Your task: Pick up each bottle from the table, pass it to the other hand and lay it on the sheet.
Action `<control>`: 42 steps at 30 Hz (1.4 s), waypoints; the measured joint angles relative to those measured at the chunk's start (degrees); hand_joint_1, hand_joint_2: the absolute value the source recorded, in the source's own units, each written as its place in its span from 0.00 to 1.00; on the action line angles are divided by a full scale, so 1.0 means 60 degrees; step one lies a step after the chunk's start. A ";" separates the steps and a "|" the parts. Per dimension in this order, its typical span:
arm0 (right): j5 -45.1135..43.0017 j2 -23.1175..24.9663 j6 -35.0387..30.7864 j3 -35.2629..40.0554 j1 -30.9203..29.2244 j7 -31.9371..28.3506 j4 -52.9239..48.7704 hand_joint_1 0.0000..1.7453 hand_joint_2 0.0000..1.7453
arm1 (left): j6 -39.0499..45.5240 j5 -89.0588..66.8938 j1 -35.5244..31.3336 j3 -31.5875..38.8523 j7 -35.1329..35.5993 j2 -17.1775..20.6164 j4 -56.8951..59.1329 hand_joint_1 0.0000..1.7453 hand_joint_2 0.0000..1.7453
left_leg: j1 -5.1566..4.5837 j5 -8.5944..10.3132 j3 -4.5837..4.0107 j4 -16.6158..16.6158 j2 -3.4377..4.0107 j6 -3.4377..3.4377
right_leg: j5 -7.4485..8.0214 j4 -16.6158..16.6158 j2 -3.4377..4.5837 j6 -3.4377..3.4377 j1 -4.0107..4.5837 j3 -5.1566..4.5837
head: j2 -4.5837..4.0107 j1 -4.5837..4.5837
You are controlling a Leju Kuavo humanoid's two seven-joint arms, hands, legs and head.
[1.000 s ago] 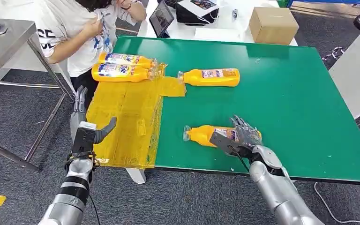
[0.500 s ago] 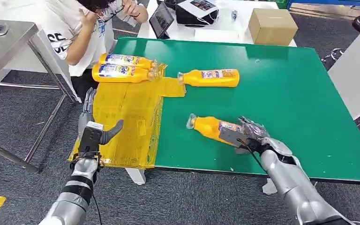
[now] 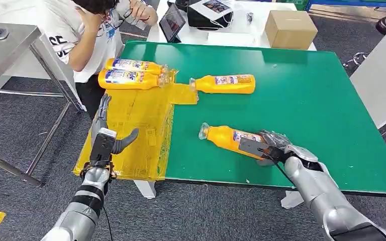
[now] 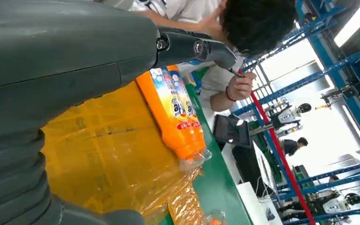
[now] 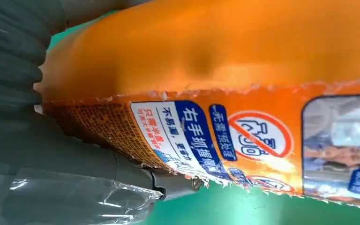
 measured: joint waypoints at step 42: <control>-0.2462 0.3224 -0.8400 -0.3395 0.4149 -0.4331 -0.6856 1.00 1.00 | -0.5053 0.3424 0.1127 -0.0714 0.1832 -0.0725 -0.1439 0.00 1.00 | -0.0004 -0.0012 -0.0138 -0.0001 0.0001 -0.0007 | -0.0005 0.0014 0.0035 0.0000 -0.0005 -0.0132 | 0.0000 -0.0004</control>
